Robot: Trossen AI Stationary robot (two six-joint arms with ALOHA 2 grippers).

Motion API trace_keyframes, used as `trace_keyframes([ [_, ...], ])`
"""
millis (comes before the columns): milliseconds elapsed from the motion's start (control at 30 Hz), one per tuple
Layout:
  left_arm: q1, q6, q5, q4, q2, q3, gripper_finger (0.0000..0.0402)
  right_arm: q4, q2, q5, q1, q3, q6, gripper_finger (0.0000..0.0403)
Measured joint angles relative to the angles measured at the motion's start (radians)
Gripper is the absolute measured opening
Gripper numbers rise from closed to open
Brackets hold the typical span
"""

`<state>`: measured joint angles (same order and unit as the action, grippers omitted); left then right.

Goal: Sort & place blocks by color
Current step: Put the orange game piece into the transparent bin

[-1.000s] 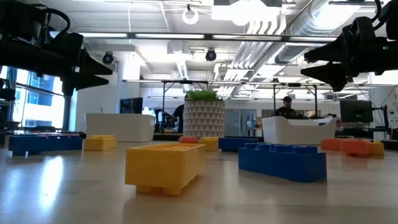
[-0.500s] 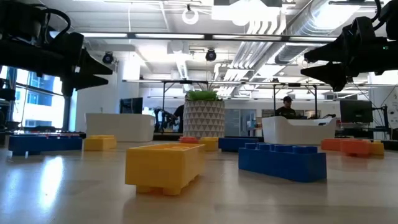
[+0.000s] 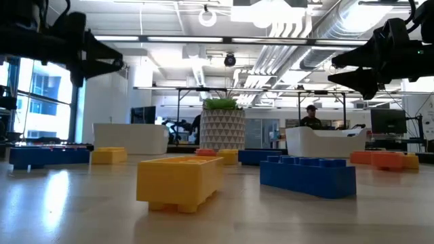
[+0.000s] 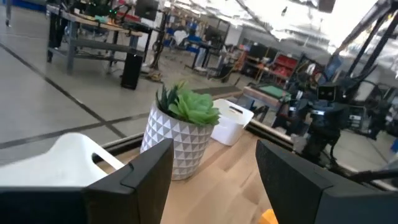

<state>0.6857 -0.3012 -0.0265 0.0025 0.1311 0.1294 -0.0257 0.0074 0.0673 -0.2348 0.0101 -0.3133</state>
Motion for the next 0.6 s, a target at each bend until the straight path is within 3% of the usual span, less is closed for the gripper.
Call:
trace_keyframes([
  [233,0.0,0.086,0.008,-0.285,0.131,0.246,0.0218,0.0,0.0,0.0,0.0,0.0,0.0,0.0263],
  [600,-0.004,0.039,-0.036,-0.662,0.414,0.543,0.0218,0.0,0.0,0.0,0.0,0.0,0.0,0.0263],
])
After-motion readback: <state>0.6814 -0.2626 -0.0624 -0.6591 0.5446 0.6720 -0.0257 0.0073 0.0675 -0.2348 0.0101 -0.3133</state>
